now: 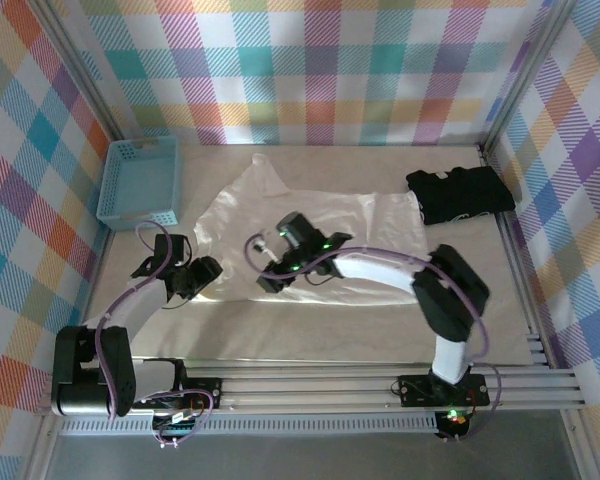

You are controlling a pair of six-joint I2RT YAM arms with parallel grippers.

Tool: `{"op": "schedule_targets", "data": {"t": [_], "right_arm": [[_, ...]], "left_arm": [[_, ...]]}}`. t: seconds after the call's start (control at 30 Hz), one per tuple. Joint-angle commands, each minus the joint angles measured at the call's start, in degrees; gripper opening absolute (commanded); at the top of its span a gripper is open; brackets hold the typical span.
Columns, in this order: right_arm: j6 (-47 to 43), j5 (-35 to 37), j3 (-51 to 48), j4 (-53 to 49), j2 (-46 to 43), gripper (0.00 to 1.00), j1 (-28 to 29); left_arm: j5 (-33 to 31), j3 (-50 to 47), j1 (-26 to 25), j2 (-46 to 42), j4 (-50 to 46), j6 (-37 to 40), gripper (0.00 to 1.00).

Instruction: Fold the inside-out t-shirt

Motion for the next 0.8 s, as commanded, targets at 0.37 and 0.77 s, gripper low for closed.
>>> {"op": "schedule_targets", "data": {"t": [0.37, 0.77], "right_arm": [[-15.1, 6.9, 16.3, -7.8, 15.8, 0.51, 3.6], [-14.7, 11.9, 17.2, -6.9, 15.9, 0.10, 2.8]], "left_arm": [[2.1, -1.0, 1.9, 3.0, -0.1, 1.4, 0.59], [2.1, -1.6, 2.1, 2.6, -0.1, 1.7, 0.59]]}}
